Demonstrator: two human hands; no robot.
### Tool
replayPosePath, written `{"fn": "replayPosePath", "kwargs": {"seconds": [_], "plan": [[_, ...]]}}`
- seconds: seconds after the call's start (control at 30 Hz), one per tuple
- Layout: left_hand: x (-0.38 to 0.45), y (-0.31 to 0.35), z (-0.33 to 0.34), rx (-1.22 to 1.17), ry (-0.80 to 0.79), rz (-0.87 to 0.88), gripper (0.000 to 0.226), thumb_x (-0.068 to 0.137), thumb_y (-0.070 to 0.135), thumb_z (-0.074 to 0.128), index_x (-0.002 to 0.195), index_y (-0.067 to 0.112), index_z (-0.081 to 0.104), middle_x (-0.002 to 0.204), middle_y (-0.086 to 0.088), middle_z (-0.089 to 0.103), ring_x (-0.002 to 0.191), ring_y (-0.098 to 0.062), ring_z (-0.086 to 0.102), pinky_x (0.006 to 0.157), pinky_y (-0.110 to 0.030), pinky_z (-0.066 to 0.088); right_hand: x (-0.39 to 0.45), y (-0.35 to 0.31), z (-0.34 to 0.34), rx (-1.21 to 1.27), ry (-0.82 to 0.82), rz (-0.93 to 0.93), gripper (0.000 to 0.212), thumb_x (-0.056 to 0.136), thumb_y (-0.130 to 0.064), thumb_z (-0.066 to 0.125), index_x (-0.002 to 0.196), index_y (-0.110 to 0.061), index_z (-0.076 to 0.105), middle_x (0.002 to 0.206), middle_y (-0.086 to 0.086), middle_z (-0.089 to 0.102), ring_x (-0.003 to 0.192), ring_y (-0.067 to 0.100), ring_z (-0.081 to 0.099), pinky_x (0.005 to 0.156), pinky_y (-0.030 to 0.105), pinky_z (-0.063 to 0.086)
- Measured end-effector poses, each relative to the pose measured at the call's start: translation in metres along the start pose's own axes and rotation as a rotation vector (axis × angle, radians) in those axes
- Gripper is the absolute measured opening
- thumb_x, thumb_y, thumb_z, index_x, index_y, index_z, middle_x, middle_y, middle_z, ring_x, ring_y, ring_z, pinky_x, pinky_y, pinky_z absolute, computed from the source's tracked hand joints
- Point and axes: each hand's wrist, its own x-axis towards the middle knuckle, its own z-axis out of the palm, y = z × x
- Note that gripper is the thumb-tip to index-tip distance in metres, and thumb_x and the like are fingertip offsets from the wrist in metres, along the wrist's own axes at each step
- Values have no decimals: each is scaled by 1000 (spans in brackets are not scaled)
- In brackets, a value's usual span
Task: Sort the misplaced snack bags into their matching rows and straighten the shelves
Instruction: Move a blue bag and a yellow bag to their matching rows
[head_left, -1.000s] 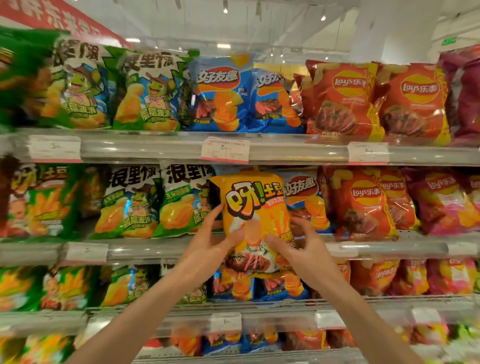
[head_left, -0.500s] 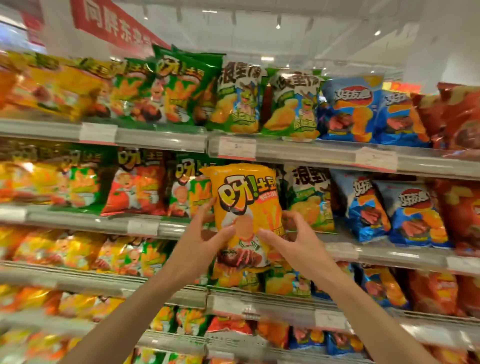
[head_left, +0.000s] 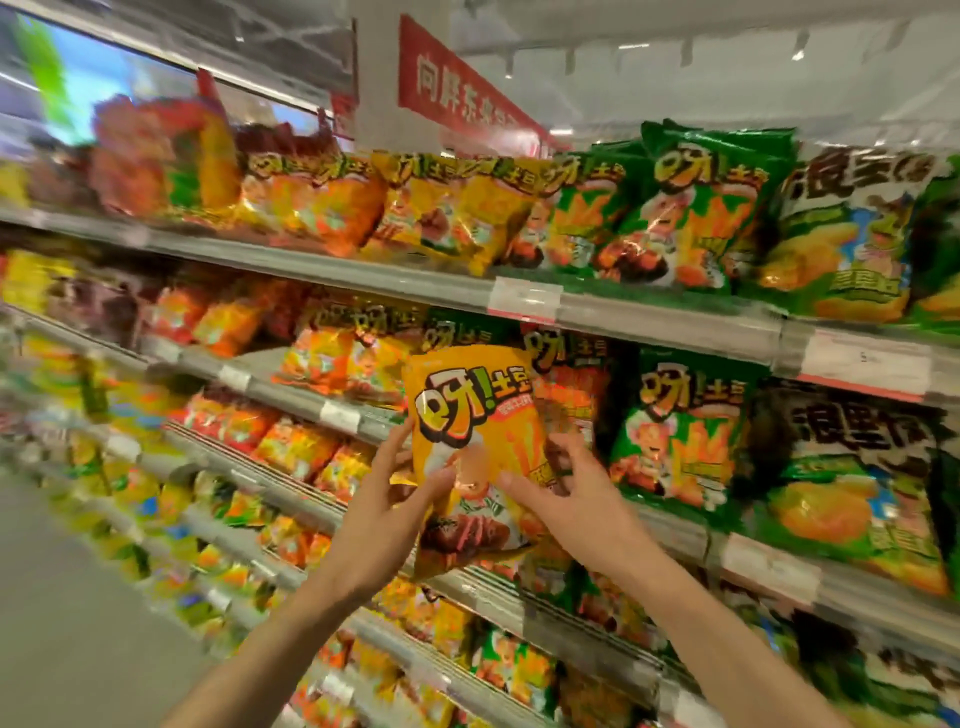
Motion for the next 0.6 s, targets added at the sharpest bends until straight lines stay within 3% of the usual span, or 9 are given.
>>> {"fn": "replayPosePath", "kwargs": {"seconds": [0.1, 0.2, 0.3, 0.37, 0.47, 0.57, 0.6], "plan": [[21, -22, -41, 21, 65, -20, 63, 82, 54, 64, 136, 62, 32, 122, 29, 47, 103, 18, 56, 74, -13, 50, 36, -11, 44, -12, -45, -52, 77, 80, -61, 70, 142, -33, 33, 121, -18, 48, 99, -4, 54, 82, 23, 46], [45, -38, -83, 34, 117, -38, 59, 87, 46, 64, 137, 56, 35, 121, 23, 49, 95, 25, 53, 70, -11, 49, 77, -23, 89, -4, -91, -89, 80, 80, -61, 71, 144, -30, 34, 134, -11, 46, 100, -1, 54, 86, 24, 46], [78, -58, -132, 73, 143, -51, 54, 88, 48, 64, 131, 61, 35, 123, 20, 51, 108, 7, 60, 74, -16, 50, 122, -39, 137, -2, -138, -123, 80, 80, -60, 70, 145, -28, 34, 134, -13, 45, 107, 2, 44, 81, 14, 39], [106, -68, -165, 99, 156, -66, 50, 89, 50, 64, 126, 67, 36, 125, 20, 53, 114, 1, 58, 79, -19, 49, 155, -52, 168, 2, -151, -134, 82, 80, -64, 68, 146, -30, 33, 135, -13, 45, 112, 4, 42, 90, 23, 38], [149, -84, -211, 129, 173, -64, 53, 90, 47, 62, 133, 61, 35, 123, 22, 54, 104, 12, 59, 78, -15, 49, 203, -73, 211, 3, -176, -128, 78, 82, -64, 66, 145, -32, 32, 122, -16, 41, 108, 7, 44, 90, 29, 38], [188, -107, -254, 156, 189, -77, 69, 81, 68, 64, 141, 58, 32, 131, 18, 51, 115, 1, 57, 93, -31, 49, 246, -90, 251, 7, -170, -151, 77, 80, -64, 68, 142, -31, 36, 128, -13, 47, 108, 6, 45, 90, 28, 38], [199, -114, -267, 153, 193, -86, 69, 79, 67, 62, 141, 58, 33, 130, 21, 50, 119, 3, 53, 95, -31, 47, 258, -94, 264, 1, -172, -158, 77, 79, -64, 68, 141, -31, 37, 131, -11, 50, 109, 6, 47, 91, 29, 40]]}}
